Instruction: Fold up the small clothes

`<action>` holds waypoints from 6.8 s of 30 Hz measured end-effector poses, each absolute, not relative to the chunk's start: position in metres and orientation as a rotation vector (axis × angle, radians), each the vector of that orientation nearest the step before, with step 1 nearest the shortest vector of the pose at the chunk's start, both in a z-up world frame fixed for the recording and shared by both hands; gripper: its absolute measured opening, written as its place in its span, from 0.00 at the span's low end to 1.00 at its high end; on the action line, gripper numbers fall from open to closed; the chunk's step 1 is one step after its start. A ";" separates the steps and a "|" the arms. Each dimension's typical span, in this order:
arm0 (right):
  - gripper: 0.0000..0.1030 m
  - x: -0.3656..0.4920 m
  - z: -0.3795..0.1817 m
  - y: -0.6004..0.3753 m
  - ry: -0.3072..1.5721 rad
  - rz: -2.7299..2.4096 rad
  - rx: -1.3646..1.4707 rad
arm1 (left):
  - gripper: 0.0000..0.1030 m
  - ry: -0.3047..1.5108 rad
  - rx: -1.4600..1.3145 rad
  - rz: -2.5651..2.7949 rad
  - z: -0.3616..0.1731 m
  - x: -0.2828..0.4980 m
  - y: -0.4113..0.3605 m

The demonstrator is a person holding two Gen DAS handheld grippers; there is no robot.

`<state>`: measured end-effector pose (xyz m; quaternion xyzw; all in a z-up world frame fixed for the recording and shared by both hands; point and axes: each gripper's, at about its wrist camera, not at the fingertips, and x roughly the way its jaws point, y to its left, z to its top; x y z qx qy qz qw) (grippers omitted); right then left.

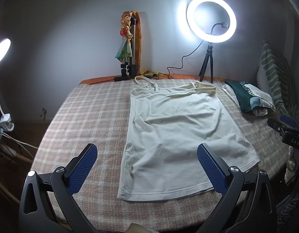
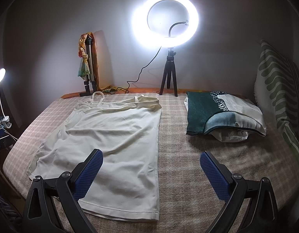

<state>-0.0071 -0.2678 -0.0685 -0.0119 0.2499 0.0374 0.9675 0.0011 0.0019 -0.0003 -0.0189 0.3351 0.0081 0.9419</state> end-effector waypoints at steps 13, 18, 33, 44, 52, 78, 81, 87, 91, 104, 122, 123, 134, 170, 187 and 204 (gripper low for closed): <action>0.99 -0.008 -0.070 -0.268 0.500 0.073 -0.023 | 0.99 0.679 -0.043 0.015 0.001 0.000 0.000; 0.99 -0.007 -0.060 -0.272 0.502 0.071 -0.020 | 0.99 0.681 -0.044 0.015 0.001 0.001 0.000; 0.99 -0.006 -0.056 -0.277 0.499 0.069 -0.020 | 0.99 0.687 -0.051 0.013 -0.002 0.001 0.002; 0.99 -0.007 -0.056 -0.276 0.496 0.068 -0.023 | 0.99 0.689 -0.052 0.015 -0.004 0.000 0.003; 0.99 -0.004 -0.054 -0.277 0.494 0.062 -0.024 | 0.99 0.703 -0.059 0.020 -0.009 0.000 0.007; 0.97 0.051 -0.034 -0.190 0.576 0.343 -0.079 | 0.88 0.893 -0.248 -0.023 -0.080 0.021 0.056; 0.91 0.074 -0.032 -0.169 0.606 0.382 -0.106 | 0.85 0.927 -0.264 -0.015 -0.091 0.024 0.063; 0.79 0.125 -0.034 -0.124 0.713 0.493 -0.047 | 0.78 0.954 -0.276 0.001 -0.104 0.028 0.073; 0.75 0.157 -0.035 -0.087 0.754 0.539 -0.076 | 0.64 0.989 -0.323 -0.030 -0.115 0.030 0.080; 0.53 0.290 -0.081 0.022 0.985 0.516 -0.088 | 0.29 0.973 -0.409 -0.111 -0.118 0.038 0.090; 0.01 0.345 -0.130 0.071 1.068 0.345 -0.273 | 0.03 0.952 -0.508 -0.234 -0.119 0.036 0.094; 0.00 0.345 -0.130 0.069 1.064 0.354 -0.256 | 0.03 0.942 -0.516 -0.241 -0.117 0.035 0.095; 0.00 0.347 -0.114 0.049 1.016 0.444 -0.118 | 0.02 0.919 -0.510 -0.283 -0.109 0.035 0.084; 0.00 0.342 -0.132 -0.077 0.982 0.295 -0.148 | 0.11 1.066 -0.306 -0.531 -0.113 0.060 -0.040; 0.47 0.274 -0.061 -0.202 0.816 0.407 0.032 | 0.22 0.898 -0.151 -0.539 -0.081 0.029 -0.054; 0.63 0.238 -0.043 -0.358 0.740 0.356 0.108 | 0.40 0.936 -0.077 -0.663 -0.091 0.045 -0.185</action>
